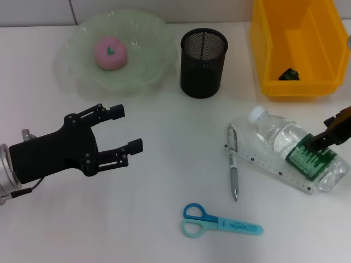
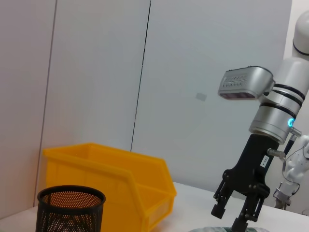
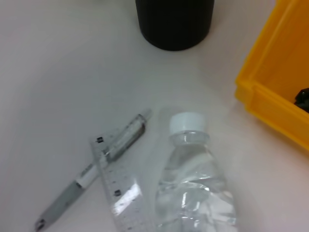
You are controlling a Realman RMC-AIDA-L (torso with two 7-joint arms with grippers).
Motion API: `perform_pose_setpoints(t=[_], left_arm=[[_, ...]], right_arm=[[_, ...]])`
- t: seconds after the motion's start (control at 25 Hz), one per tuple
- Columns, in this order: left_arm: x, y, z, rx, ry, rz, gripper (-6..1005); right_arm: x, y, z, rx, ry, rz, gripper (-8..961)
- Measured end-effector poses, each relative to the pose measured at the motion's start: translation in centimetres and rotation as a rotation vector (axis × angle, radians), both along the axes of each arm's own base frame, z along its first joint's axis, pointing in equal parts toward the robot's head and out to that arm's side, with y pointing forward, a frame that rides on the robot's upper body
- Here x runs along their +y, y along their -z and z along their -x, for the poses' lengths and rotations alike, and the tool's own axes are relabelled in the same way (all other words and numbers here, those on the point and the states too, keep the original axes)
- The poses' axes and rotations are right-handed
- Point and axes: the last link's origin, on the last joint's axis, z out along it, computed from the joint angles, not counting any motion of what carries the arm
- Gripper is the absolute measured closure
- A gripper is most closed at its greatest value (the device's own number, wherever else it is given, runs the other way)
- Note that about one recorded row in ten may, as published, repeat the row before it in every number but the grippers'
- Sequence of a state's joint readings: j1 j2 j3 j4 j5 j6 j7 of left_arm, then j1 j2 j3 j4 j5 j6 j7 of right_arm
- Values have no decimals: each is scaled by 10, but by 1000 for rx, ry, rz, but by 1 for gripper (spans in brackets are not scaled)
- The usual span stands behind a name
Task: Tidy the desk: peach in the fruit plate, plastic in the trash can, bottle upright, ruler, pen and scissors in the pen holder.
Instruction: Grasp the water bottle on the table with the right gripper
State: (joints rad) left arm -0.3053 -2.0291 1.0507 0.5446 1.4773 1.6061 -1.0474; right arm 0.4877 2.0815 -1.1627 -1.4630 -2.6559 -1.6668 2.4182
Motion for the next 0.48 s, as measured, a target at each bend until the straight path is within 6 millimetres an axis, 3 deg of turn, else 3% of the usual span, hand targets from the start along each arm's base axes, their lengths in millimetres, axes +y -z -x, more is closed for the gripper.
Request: perform_pose_setpoints(t=[0.12, 0.48], left_arm=[[0, 0, 0, 0, 0, 0, 140], [0, 0, 0, 0, -1, 0, 140]], right_arm=[[-1, 0, 2, 4, 1, 7, 199], [0, 9, 2, 11, 27, 49, 209]])
